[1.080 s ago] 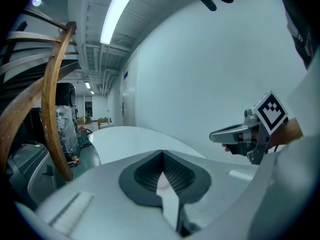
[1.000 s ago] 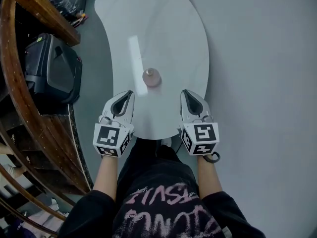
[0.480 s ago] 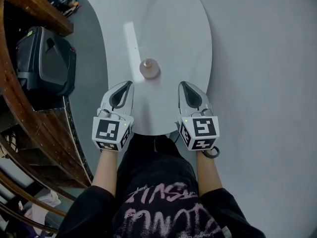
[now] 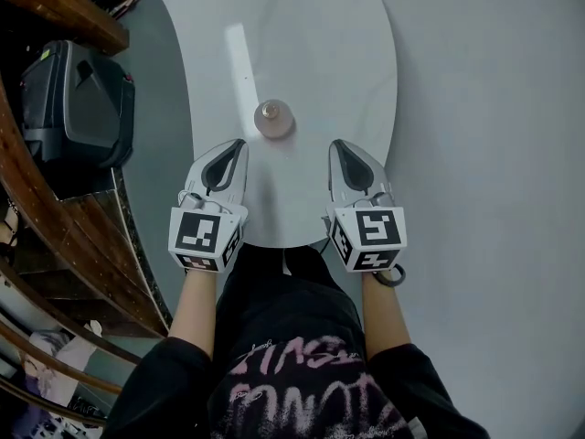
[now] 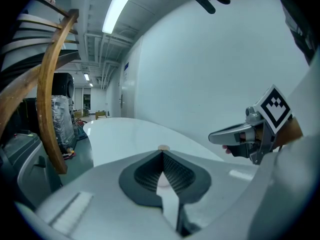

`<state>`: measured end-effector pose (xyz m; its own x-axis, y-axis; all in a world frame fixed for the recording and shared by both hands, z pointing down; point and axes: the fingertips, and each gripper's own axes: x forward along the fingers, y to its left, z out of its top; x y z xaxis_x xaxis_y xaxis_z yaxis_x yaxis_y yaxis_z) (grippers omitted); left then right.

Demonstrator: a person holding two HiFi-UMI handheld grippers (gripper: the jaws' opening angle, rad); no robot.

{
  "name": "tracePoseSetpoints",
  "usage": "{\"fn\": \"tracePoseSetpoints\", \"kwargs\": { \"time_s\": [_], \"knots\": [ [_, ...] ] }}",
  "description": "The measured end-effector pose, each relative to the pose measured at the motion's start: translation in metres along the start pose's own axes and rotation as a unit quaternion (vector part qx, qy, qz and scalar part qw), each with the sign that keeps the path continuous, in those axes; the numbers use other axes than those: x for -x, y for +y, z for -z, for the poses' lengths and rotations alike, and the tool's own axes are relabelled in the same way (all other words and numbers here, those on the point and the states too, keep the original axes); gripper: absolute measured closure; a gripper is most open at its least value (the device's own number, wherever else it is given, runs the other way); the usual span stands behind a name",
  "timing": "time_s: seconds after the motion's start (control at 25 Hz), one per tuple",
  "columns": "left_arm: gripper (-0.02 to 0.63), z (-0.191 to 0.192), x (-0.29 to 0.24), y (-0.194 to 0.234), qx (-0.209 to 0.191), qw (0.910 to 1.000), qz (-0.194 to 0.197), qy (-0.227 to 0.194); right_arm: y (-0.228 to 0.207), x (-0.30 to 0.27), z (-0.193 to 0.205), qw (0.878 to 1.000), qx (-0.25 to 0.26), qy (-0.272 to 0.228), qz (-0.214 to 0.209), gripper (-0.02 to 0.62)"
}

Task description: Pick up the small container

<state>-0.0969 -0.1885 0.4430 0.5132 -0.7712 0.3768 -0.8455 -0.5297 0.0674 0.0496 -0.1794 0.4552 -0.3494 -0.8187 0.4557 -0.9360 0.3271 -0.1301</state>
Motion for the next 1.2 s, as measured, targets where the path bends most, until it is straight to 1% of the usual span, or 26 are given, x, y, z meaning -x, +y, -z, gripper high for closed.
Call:
{"fn": "tracePoseSetpoints", "kwargs": {
  "time_s": [0.64, 0.84, 1.2],
  "knots": [
    [0.606, 0.012, -0.025, 0.004, 0.003, 0.9998, 0.012, 0.017, -0.009, -0.02, 0.01, 1.0, -0.014, 0.013, 0.006, 0.584],
    [0.606, 0.019, -0.034, 0.006, 0.02, 0.9995, 0.013, 0.021, -0.013, -0.025, 0.018, 1.0, -0.019, 0.018, 0.007, 0.584],
    [0.606, 0.021, -0.048, 0.006, 0.02, 0.9992, 0.019, 0.027, -0.021, -0.037, 0.022, 0.999, -0.026, 0.027, 0.007, 0.584]
  ]
}}
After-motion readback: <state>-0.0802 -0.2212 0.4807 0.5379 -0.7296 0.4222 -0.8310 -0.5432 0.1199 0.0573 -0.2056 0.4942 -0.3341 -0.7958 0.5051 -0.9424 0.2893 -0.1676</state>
